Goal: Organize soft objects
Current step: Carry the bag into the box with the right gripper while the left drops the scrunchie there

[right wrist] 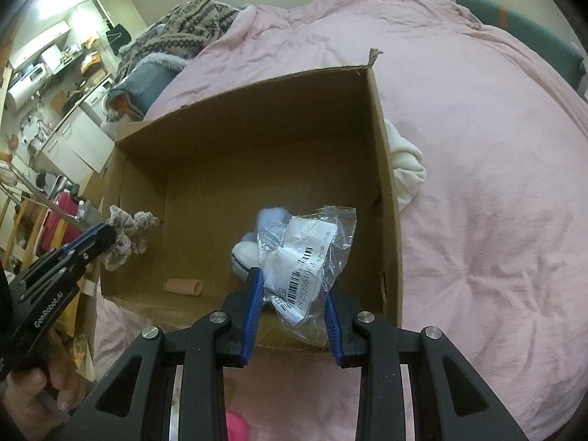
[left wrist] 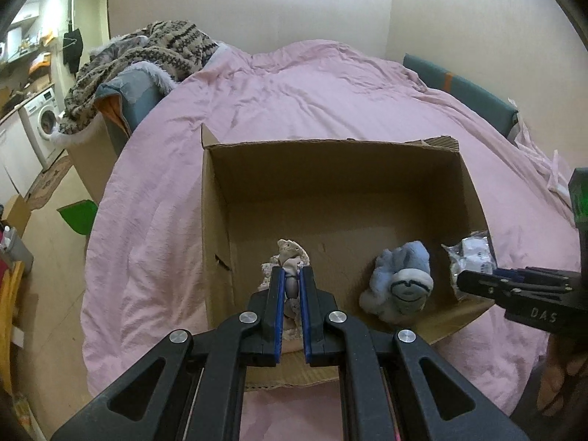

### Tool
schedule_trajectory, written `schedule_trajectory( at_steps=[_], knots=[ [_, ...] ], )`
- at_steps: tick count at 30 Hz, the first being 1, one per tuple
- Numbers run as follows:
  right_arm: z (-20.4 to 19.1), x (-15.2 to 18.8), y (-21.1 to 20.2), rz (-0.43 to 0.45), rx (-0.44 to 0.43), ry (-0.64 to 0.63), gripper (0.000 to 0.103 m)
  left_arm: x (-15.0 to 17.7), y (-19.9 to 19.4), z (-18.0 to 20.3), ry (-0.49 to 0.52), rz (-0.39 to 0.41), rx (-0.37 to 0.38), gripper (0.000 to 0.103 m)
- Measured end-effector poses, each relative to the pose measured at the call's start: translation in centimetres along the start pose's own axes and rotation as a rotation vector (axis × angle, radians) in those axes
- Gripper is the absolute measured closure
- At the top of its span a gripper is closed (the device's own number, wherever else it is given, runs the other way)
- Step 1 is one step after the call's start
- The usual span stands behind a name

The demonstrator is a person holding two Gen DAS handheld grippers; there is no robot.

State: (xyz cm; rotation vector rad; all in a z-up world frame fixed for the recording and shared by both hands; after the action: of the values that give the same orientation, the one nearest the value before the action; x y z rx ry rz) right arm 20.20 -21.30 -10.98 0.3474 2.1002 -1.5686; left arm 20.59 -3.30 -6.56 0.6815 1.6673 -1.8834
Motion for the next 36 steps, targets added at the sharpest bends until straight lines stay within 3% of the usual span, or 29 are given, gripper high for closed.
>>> schedule_trajectory(
  at_steps=[10, 21, 26, 30, 34, 36],
  knots=[
    [-0.1, 0.2, 0.3, -0.006, -0.005, -0.01, 0.07, 0.3, 0.7, -0.8, -0.074, -0.029, 0.03, 0.095],
    [-0.4, 0.4, 0.3, -0.01, -0.012, -0.031, 0.07, 0.5, 0.7, 0.1, -0.062, -0.042, 0.06, 0.094],
    [0.1, 0.0, 0.0, 0.005, 0.008, -0.013, 0.069, 0.6, 0.7, 0.0, -0.06, -0.044, 0.043, 0.079],
    [0.3, 0.0, 0.1, 0.003, 0.009, 0.0, 0.067, 0.5, 0.4, 0.1, -0.059, -0.026, 0.041, 0.046],
    [0.2, -0.3, -0.2, 0.021, 0.005, 0.007, 0.045, 0.3, 0.0, 0.1, -0.067, -0.013, 0.046, 0.035],
    [0.2, -0.7, -0.5, 0.042, 0.007, 0.011, 0.035, 0.3, 0.0, 0.1, -0.074, -0.013, 0.048, 0.034]
  ],
)
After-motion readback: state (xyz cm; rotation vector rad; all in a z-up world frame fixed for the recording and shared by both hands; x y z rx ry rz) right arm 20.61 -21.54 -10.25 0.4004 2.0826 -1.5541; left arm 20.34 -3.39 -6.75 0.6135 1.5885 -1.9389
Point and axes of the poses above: each gripper's, at about its wrist camera, not at the fingertips, and y roughly the way its jaws point, z to its right, x to its underside, the point moved 10 cm from there along y, roughly the way its jaws point, and after that the axes turned 5 degrees about -y, right-handed, at the moved point
